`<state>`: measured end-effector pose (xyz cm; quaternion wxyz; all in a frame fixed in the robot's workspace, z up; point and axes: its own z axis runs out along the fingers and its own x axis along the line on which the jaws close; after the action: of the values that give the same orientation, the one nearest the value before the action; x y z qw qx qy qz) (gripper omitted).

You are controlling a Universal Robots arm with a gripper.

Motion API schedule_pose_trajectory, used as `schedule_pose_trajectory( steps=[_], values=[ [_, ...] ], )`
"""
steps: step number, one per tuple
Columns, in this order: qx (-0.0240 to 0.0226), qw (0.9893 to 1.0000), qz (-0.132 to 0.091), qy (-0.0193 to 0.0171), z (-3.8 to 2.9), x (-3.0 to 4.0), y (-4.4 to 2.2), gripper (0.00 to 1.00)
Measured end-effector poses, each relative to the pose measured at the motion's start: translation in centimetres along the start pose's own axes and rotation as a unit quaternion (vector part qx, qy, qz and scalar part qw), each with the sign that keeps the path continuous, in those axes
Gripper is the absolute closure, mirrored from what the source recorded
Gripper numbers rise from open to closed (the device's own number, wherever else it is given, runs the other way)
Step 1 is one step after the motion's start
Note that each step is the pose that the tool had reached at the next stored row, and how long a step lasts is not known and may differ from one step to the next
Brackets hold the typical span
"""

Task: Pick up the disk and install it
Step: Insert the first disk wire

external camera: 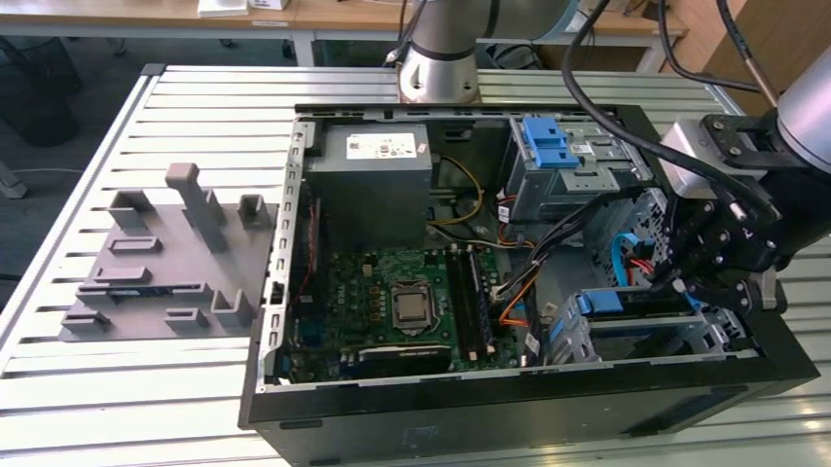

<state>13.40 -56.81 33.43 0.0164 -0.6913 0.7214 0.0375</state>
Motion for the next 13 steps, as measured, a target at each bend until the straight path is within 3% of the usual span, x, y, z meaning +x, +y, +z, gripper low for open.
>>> schedule_pose_trajectory(
  steps=[13],
  values=[
    [-0.0002,1.0,0.0,-0.0001,0.37,0.04,-0.03,0.84]
  ],
)
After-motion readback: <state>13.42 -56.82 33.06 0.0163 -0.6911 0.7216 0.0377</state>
